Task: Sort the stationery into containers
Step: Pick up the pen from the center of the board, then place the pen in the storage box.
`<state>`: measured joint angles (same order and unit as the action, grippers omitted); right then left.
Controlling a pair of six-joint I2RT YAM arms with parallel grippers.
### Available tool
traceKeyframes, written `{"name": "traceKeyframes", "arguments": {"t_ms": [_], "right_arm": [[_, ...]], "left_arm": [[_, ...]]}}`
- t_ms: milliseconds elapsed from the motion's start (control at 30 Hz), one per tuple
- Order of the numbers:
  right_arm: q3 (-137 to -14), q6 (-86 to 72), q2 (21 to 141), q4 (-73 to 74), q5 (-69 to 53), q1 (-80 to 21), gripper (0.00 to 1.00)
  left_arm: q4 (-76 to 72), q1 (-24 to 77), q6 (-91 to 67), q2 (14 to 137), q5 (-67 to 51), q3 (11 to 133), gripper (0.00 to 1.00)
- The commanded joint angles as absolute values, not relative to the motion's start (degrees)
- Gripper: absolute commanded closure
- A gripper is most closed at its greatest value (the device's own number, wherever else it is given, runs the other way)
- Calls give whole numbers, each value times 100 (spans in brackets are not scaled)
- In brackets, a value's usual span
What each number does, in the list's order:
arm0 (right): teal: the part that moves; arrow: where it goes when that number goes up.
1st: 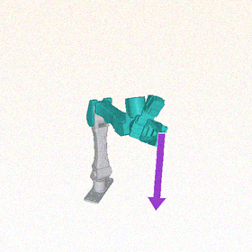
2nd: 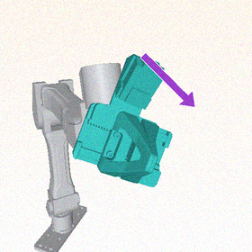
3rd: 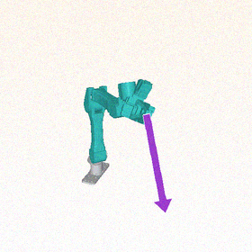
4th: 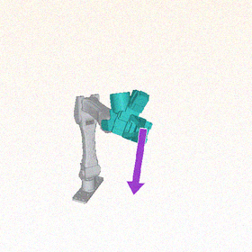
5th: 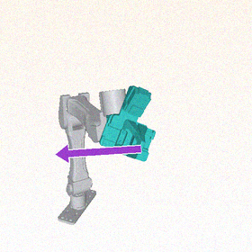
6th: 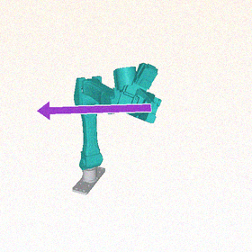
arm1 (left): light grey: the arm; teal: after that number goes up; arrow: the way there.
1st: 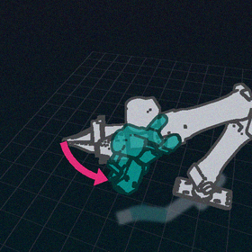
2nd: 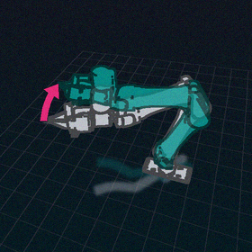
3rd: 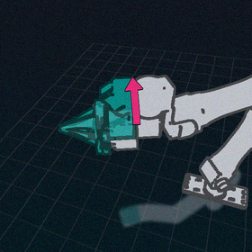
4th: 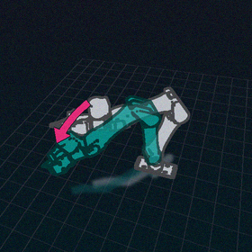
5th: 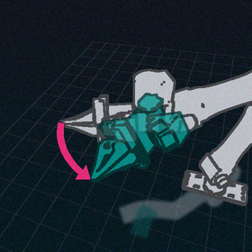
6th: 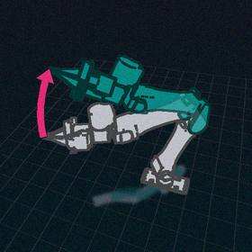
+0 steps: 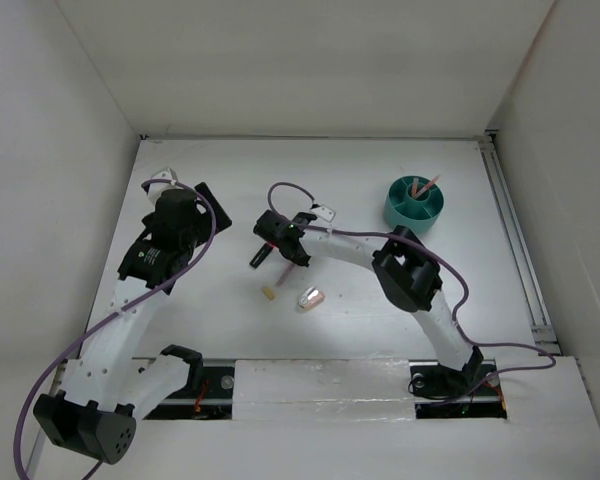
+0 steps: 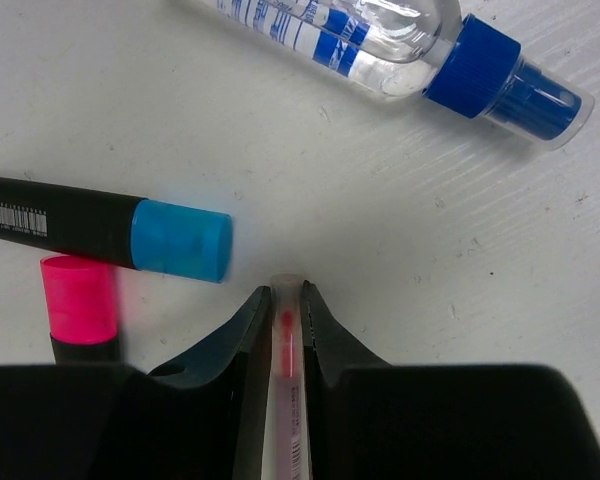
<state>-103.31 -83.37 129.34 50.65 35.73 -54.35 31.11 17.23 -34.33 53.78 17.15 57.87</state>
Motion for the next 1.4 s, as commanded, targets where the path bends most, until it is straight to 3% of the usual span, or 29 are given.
{"name": "traceKeyframes", "arguments": {"t_ms": [0, 333, 567, 733, 900, 1167, 1367], "right_arm": [[-10091, -8200, 12850, 4791, 3270, -5292, 100], [-9344, -7025, 11199, 3852, 4226, -5002, 100], [-6989, -2641, 9169, -752, 4123, -3906, 100], [-6390, -740, 8448, -2423, 3008, -2683, 100], [-6398, -546, 8472, -2856, 319, -1310, 100], [-6145, -491, 8859, -3672, -1238, -222, 100], [-5942, -475, 8921, -3744, -1310, -88, 100]], "left_arm": [[3006, 1714, -3349, 5326, 1767, 5924, 1], [2953, 1714, -3349, 5326, 1714, 5924, 1], [2953, 1714, -3296, 5326, 1661, 5924, 1], [2892, 1714, -3244, 5326, 1600, 5871, 1], [2892, 1714, -3243, 5440, 1547, 5871, 1], [2787, 1714, -3190, 5440, 1380, 5871, 1], [2786, 1714, -3138, 5493, 1274, 5871, 1]]}}
